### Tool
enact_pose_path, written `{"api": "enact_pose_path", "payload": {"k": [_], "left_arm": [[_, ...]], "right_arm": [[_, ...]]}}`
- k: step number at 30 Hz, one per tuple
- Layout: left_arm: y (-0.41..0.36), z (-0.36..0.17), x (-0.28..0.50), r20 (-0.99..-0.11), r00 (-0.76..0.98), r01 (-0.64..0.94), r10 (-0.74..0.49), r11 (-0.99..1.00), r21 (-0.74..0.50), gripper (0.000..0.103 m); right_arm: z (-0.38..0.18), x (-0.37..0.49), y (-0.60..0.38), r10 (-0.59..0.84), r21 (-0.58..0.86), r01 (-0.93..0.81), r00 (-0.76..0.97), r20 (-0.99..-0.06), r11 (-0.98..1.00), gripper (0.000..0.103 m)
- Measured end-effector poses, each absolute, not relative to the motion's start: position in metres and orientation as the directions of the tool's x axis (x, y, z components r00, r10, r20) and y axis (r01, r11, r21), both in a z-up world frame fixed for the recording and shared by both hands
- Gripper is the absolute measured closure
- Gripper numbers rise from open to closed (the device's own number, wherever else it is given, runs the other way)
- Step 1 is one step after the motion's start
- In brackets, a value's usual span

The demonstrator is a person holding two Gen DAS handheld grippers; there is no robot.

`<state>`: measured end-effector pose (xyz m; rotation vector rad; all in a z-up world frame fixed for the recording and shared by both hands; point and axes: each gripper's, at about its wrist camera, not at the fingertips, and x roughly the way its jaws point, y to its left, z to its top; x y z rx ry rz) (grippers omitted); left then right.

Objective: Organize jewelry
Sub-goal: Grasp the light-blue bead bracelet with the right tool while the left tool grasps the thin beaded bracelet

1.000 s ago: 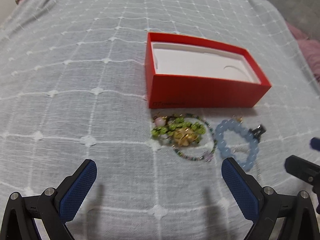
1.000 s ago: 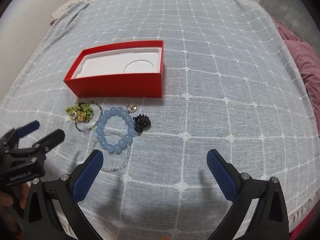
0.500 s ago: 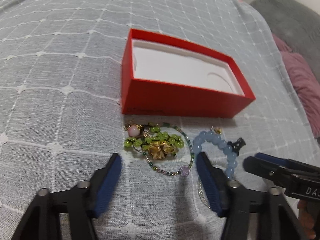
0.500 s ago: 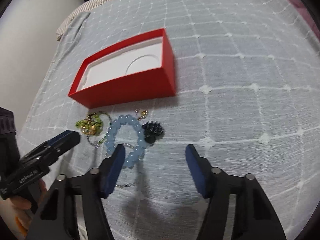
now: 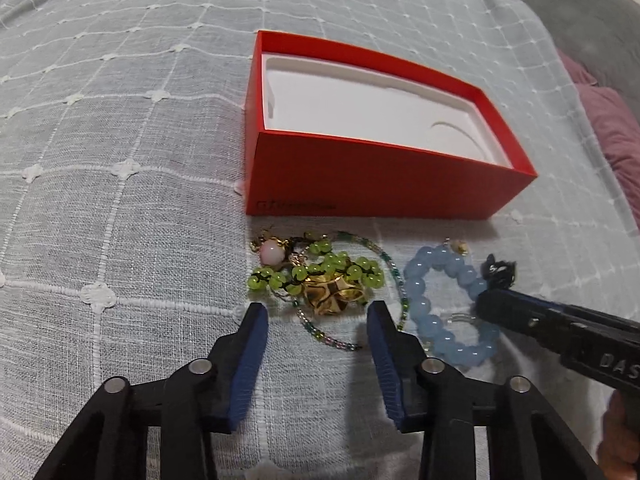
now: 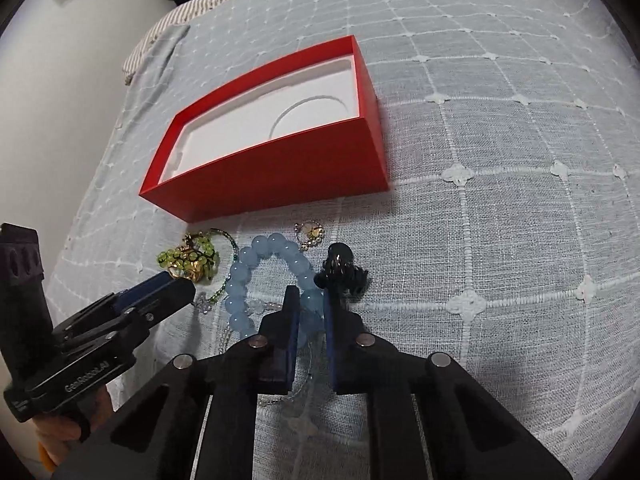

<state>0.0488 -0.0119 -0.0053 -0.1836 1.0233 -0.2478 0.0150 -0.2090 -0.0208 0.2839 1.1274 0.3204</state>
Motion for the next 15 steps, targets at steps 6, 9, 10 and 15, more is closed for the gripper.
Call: {"api": "enact_pose_path", "payload": {"k": [6, 9, 10, 15], "left_arm": [[-0.028, -0.009, 0.05, -0.841, 0.508, 0.124, -0.187, 0.982, -0.143, 0.066], [-0.036, -0.011, 0.05, -0.848, 0.515, 0.129, -0.126, 0.989, -0.068, 0.067], [-0.038, -0.011, 0.049, -0.849, 0.517, 0.13, -0.112, 0.99, -0.052, 0.067], [-0.038, -0.01, 0.046, -0.85, 0.521, 0.137, -0.08, 0.991, -0.009, 0.082]], "right_arm": [[-0.009, 0.008, -0.216, 0.385, 0.374, -0.111, 0.417, -0.824, 0.921, 0.091], [-0.001, 0.003, -0.22, 0.381, 0.369, -0.116, 0.436, -0.815, 0.922, 0.091], [0.001, 0.001, -0.221, 0.378, 0.365, -0.118, 0.441, -0.814, 0.923, 0.091], [0.005, -0.003, -0.223, 0.368, 0.354, -0.119, 0.451, -0.813, 0.928, 0.091]]}}
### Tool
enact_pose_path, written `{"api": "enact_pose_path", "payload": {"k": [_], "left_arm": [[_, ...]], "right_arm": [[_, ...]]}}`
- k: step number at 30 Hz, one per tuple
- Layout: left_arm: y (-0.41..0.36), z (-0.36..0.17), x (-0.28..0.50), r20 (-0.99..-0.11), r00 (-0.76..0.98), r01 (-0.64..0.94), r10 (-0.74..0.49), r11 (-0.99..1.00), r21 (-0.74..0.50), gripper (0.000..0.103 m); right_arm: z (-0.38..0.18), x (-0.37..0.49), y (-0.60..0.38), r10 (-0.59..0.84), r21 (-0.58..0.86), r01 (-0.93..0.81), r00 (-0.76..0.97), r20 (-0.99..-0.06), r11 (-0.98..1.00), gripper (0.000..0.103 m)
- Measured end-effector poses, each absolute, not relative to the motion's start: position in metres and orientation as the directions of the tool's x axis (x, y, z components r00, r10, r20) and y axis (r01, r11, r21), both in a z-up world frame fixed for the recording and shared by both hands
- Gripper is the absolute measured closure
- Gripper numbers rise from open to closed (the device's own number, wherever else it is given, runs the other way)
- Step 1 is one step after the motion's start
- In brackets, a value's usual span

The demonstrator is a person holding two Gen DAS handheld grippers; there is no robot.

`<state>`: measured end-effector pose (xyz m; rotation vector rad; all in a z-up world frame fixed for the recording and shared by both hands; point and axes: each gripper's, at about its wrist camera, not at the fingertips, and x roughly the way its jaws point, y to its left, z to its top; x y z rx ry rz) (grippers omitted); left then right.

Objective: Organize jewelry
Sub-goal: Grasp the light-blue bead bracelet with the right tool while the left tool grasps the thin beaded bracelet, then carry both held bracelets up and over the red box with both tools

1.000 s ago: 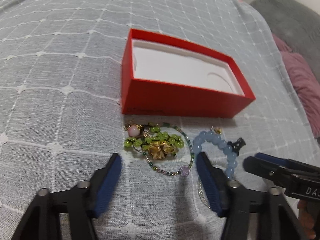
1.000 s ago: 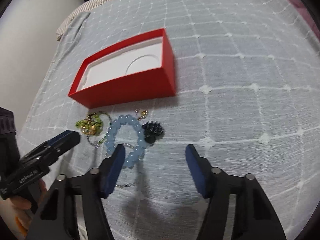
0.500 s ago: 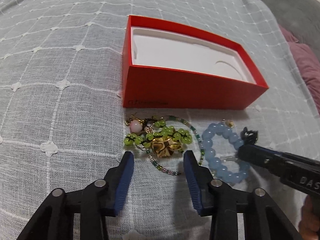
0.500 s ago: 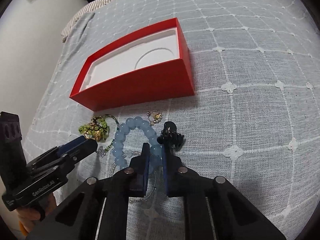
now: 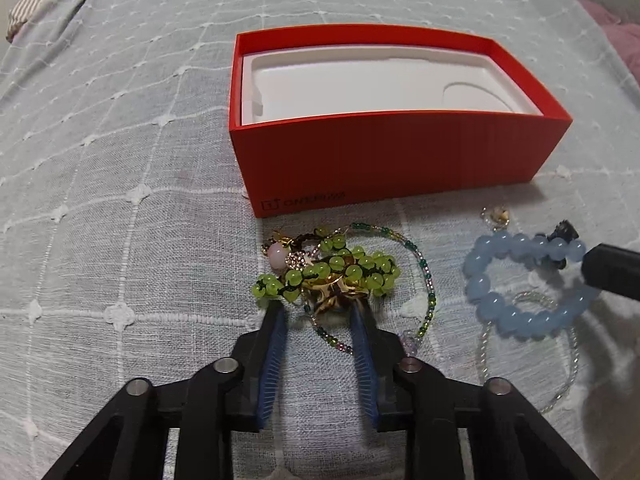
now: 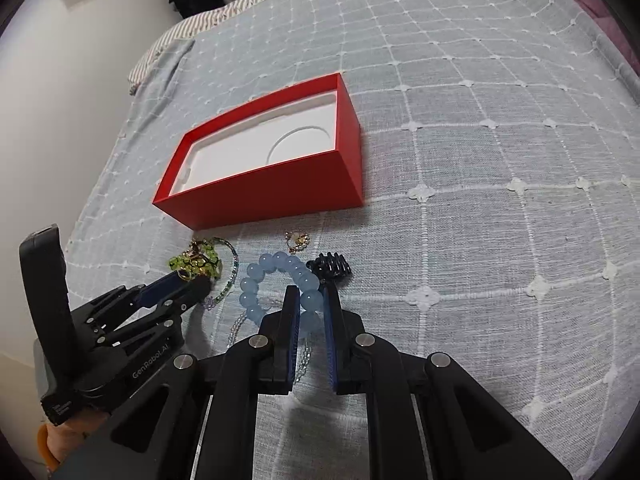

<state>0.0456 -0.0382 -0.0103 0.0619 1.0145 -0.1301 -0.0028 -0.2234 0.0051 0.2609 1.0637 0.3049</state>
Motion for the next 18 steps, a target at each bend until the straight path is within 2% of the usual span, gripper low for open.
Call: {"api": "enact_pose_path", "payload": {"k": [3, 11, 18], "left_arm": [[-0.032, -0.009, 0.041, -0.852, 0.517, 0.127, -0.079, 0.992, -0.015, 0.098], [-0.01, -0.004, 0.032, -0.847, 0.506, 0.086, -0.164, 0.987, -0.139, 0.103], [0.001, 0.022, 0.014, -0.788, 0.57, 0.101, -0.232, 0.972, -0.213, 0.103]], "right_arm": [[0.01, -0.006, -0.227, 0.365, 0.349, -0.123, 0.464, -0.807, 0.929, 0.091], [0.023, -0.013, -0.228, 0.376, 0.355, -0.139, 0.491, -0.786, 0.924, 0.091], [0.04, -0.025, -0.228, 0.395, 0.366, -0.164, 0.529, -0.751, 0.916, 0.091]]}}
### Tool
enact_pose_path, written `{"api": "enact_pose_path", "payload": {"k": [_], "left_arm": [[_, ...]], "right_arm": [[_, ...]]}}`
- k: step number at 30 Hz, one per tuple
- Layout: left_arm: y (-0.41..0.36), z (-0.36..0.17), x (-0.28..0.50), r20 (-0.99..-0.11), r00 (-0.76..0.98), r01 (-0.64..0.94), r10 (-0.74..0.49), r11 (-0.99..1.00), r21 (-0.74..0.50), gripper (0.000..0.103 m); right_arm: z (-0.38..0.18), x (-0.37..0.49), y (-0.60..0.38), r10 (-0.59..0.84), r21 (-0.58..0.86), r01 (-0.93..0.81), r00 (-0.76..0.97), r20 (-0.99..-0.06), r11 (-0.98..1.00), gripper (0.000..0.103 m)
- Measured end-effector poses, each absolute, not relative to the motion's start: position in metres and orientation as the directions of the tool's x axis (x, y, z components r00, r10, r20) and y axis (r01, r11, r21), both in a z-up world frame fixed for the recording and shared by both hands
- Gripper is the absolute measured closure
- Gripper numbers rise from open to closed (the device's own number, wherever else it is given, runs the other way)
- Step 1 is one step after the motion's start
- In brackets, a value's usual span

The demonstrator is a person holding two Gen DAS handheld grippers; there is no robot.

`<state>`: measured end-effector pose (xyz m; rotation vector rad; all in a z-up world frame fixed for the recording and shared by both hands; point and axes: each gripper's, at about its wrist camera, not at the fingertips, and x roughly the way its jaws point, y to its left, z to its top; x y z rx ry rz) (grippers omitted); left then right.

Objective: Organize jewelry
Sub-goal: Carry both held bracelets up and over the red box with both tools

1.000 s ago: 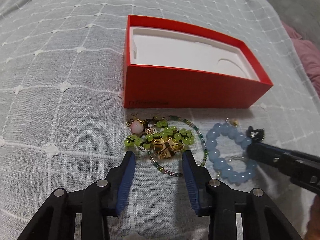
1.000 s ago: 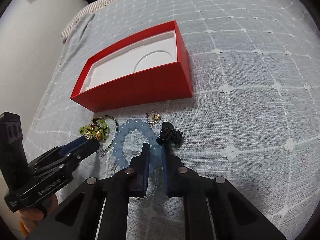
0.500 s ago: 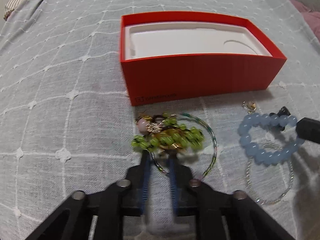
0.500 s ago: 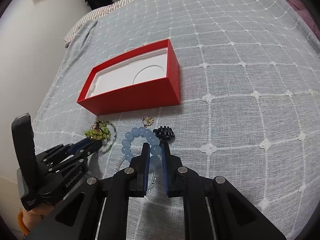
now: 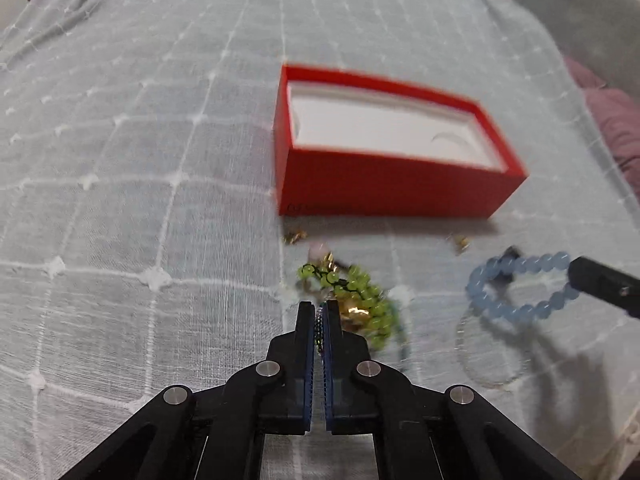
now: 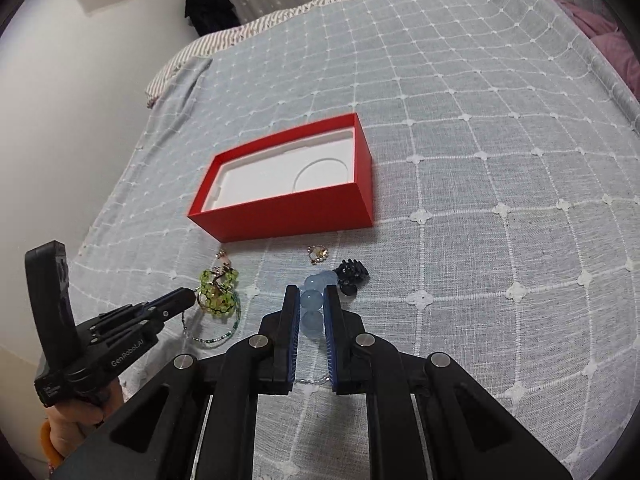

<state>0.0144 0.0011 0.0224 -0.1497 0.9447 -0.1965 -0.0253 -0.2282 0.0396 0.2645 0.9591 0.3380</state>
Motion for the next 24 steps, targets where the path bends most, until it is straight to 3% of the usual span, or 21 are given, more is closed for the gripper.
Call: {"api": "enact_pose_path", "payload": {"k": [14, 24], "left_arm": [[0.01, 0.076, -0.005, -0.665, 0.674, 0.16, -0.323, 0.942, -0.296, 0.103], [0.011, 0.089, -0.007, -0.629, 0.701, 0.161, -0.336, 0.934, -0.319, 0.103]], "right_arm": [[0.062, -0.042, -0.223, 0.423, 0.389, -0.188, 0.568, -0.706, 0.902, 0.091], [0.078, -0.046, -0.215, 0.44, 0.396, -0.212, 0.59, -0.677, 0.894, 0.091]]}}
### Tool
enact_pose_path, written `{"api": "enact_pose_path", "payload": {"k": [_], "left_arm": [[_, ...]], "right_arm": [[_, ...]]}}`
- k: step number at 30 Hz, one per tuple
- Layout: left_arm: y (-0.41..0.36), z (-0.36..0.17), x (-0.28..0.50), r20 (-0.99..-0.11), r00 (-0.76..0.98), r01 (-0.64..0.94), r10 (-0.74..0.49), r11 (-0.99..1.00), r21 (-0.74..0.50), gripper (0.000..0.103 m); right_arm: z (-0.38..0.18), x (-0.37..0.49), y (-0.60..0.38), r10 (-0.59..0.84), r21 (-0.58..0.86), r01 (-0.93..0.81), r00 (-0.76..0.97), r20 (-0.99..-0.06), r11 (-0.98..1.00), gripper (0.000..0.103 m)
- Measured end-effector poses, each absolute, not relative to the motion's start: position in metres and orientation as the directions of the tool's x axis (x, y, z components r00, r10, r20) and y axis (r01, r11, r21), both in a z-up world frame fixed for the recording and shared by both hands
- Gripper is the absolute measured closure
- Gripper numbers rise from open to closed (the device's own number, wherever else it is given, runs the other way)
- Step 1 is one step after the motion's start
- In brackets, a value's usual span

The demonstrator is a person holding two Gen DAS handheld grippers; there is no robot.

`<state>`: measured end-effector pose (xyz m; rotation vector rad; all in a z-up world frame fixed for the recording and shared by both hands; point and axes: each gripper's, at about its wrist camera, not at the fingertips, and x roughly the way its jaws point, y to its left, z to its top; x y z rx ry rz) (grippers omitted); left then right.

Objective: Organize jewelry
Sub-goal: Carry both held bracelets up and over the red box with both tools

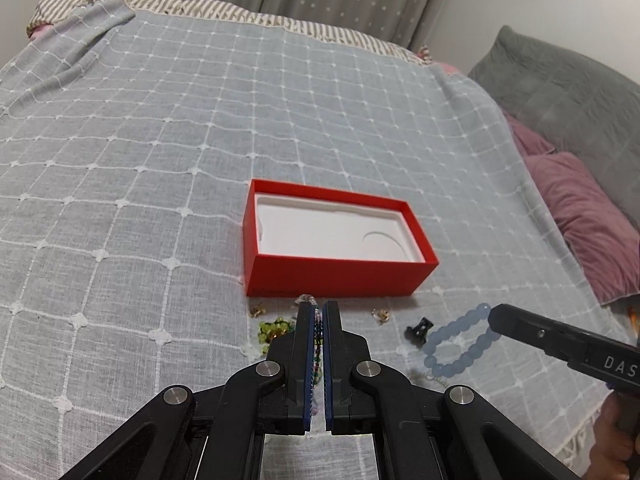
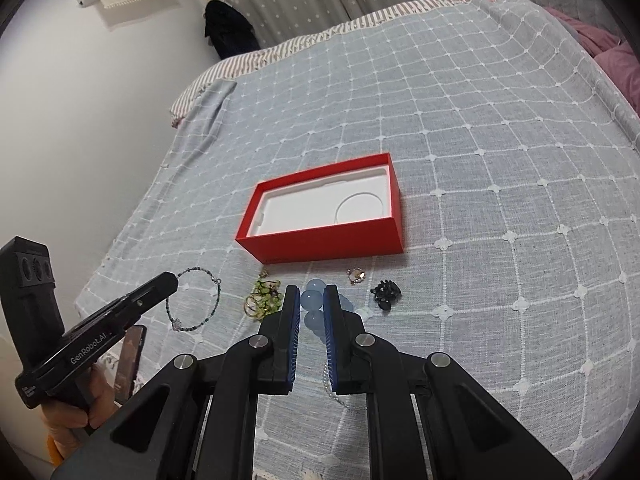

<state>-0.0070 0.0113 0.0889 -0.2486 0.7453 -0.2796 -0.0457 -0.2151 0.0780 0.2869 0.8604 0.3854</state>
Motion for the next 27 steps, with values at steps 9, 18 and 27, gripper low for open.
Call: {"api": "enact_pose_path", "payload": {"k": [9, 18, 27], "left_arm": [[0.0, 0.096, 0.018, -0.6, 0.713, 0.169, -0.364, 0.919, -0.357, 0.103], [-0.015, 0.089, 0.068, -0.531, 0.71, 0.192, -0.462, 0.853, -0.485, 0.103], [-0.003, 0.047, 0.109, -0.577, 0.69, 0.093, -0.436, 0.844, -0.528, 0.103]], "right_arm": [[0.092, -0.034, -0.211, 0.456, 0.408, -0.229, 0.611, -0.647, 0.884, 0.091], [0.103, -0.006, -0.211, 0.439, 0.395, -0.221, 0.638, -0.633, 0.892, 0.091], [0.114, 0.031, -0.2, 0.405, 0.349, -0.226, 0.672, -0.62, 0.909, 0.091]]}}
